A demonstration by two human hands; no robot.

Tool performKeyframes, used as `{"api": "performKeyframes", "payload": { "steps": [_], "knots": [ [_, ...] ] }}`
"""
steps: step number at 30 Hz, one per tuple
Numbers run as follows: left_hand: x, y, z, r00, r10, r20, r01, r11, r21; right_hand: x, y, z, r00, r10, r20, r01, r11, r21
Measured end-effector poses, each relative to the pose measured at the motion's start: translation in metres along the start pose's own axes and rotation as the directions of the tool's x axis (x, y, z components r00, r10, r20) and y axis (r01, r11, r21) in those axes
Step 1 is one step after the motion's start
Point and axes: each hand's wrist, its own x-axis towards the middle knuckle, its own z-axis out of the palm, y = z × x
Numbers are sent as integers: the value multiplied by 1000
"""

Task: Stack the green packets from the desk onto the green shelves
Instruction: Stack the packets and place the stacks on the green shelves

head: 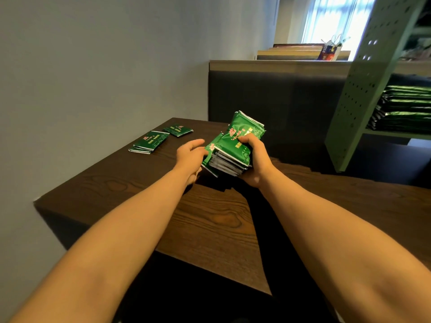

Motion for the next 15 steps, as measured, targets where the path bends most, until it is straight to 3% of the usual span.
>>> {"api": "performKeyframes", "payload": {
  "steps": [7, 11, 15],
  "knots": [
    [-38, 15, 0, 982, -165, 87, 174, 979, -110, -38, -4, 17, 999, -8, 40, 6, 999, 52],
    [-62, 23, 2, 972, -176, 155, 207, 956, -210, -53, -4, 18, 999, -1, 52, -4, 996, 93],
    [-79, 31, -3, 975, -159, 154, 165, 986, -23, -71, -5, 16, 999, -8, 49, 5, 999, 49]
  ]
}}
